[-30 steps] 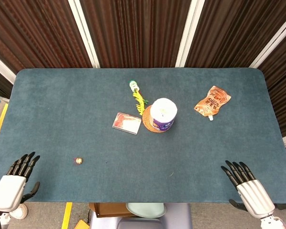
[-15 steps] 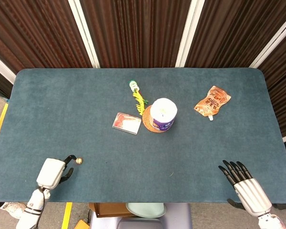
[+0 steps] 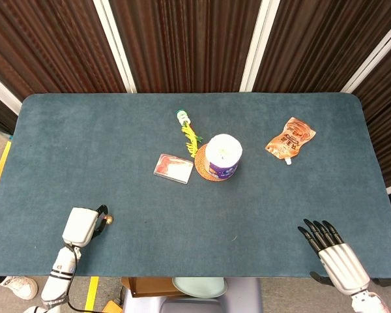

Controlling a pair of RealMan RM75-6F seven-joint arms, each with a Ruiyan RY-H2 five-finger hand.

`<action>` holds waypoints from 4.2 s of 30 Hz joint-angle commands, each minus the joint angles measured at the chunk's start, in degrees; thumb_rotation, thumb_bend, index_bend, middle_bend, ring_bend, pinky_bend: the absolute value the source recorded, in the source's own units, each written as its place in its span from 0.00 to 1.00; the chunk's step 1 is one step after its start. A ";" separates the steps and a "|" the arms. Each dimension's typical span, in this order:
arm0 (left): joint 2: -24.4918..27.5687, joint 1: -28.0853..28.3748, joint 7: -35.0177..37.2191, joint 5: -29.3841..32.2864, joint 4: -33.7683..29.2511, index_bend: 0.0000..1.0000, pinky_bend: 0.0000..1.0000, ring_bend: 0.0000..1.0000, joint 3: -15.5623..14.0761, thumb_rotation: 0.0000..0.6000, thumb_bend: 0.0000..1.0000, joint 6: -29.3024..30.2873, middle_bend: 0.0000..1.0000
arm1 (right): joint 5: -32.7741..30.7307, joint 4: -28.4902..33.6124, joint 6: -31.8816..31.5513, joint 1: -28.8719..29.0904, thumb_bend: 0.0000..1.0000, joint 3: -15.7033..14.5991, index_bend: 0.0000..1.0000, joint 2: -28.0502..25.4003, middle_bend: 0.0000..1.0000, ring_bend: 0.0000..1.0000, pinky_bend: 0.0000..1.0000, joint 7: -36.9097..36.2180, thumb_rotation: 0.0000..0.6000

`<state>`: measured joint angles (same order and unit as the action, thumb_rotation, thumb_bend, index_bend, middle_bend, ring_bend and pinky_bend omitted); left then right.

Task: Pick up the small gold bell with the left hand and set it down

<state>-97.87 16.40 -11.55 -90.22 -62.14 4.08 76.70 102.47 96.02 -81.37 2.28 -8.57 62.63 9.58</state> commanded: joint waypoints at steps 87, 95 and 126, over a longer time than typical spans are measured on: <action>-0.44 3.31 -2.86 3.15 0.00 0.81 1.00 1.00 1.08 1.00 0.61 3.15 1.00 | -1.40 0.13 0.72 0.49 0.19 0.54 0.00 0.27 0.00 0.00 0.00 0.13 1.00; 0.28 2.19 -2.71 -0.25 -3.66 0.81 1.00 1.00 -1.41 1.00 0.61 6.86 1.00 | -1.01 0.04 -0.44 0.33 0.19 0.61 0.00 -0.37 0.00 0.00 0.00 -1.06 1.00; -2.85 4.06 -4.64 2.94 0.95 0.81 1.00 1.00 -1.01 1.00 0.56 1.25 1.00 | -0.93 -0.51 0.18 0.86 0.19 0.61 0.00 -0.12 0.00 0.00 0.00 -1.82 1.00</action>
<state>-100.27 20.50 -16.06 -87.25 -61.85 3.15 77.84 101.55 95.50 -81.20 3.14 -7.96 62.50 7.75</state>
